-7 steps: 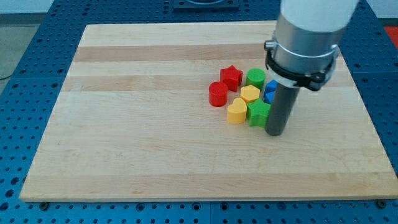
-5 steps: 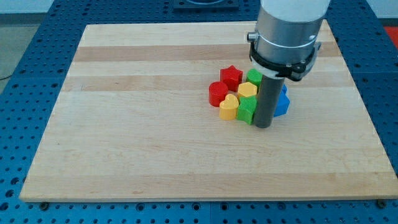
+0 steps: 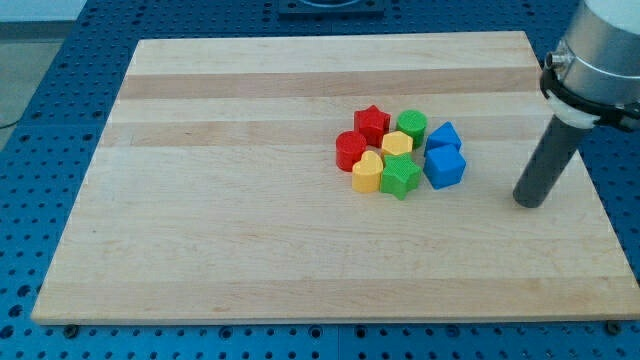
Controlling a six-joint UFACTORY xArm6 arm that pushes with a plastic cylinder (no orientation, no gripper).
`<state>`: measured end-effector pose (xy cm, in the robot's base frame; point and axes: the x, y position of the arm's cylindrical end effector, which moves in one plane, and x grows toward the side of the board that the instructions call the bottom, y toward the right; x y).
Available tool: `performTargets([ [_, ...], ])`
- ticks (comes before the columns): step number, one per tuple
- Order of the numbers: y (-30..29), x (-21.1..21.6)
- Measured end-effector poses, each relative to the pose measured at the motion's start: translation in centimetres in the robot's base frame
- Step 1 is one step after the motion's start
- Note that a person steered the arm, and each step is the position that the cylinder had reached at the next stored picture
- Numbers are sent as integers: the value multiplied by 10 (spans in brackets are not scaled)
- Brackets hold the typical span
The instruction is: Slide the blue cube closer to green star
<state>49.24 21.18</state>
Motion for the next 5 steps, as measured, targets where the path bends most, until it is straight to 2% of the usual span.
performTargets([
  [2, -23, -21],
  [5, -29, -27],
])
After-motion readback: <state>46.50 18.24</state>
